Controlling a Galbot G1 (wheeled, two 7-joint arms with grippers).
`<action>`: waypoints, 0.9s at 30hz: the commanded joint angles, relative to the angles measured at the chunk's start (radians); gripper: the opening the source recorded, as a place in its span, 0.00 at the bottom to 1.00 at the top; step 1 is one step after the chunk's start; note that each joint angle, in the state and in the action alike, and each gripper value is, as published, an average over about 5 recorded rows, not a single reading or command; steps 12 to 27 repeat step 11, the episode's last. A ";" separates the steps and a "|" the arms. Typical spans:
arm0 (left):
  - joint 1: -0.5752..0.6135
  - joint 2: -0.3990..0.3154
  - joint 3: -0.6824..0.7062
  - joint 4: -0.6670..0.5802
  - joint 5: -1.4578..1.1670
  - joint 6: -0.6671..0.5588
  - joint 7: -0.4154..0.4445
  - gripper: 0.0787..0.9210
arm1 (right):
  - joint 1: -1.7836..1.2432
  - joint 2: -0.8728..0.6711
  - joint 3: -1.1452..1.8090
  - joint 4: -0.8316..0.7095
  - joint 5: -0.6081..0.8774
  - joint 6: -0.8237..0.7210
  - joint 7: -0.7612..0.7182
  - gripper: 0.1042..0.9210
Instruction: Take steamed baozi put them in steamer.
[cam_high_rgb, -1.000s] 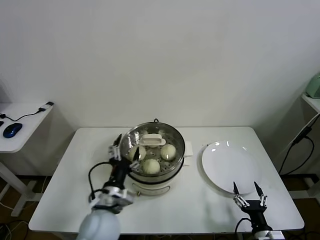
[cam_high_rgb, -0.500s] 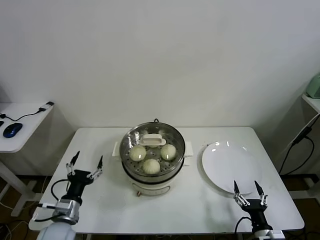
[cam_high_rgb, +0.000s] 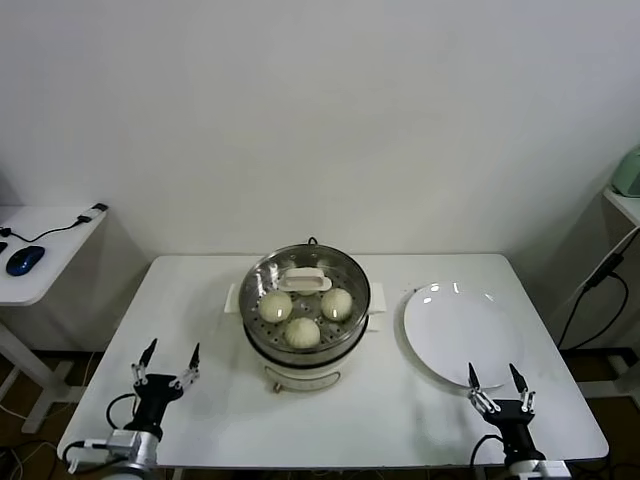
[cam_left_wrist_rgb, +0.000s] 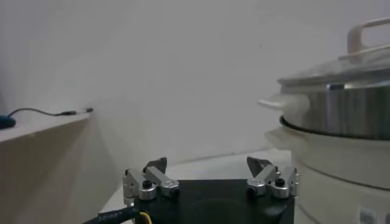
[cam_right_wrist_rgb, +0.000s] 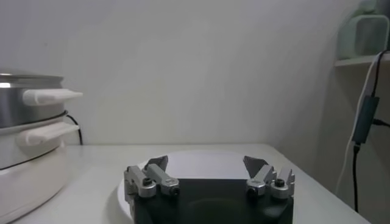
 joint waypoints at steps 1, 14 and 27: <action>0.003 0.007 -0.004 0.079 -0.050 -0.050 0.006 0.88 | 0.004 -0.003 -0.001 0.001 0.009 -0.006 -0.002 0.88; 0.014 -0.003 0.008 0.060 -0.035 -0.047 0.005 0.88 | 0.009 0.000 -0.009 -0.002 0.008 -0.004 -0.001 0.88; 0.014 -0.003 0.008 0.060 -0.035 -0.047 0.005 0.88 | 0.009 0.000 -0.009 -0.002 0.008 -0.004 -0.001 0.88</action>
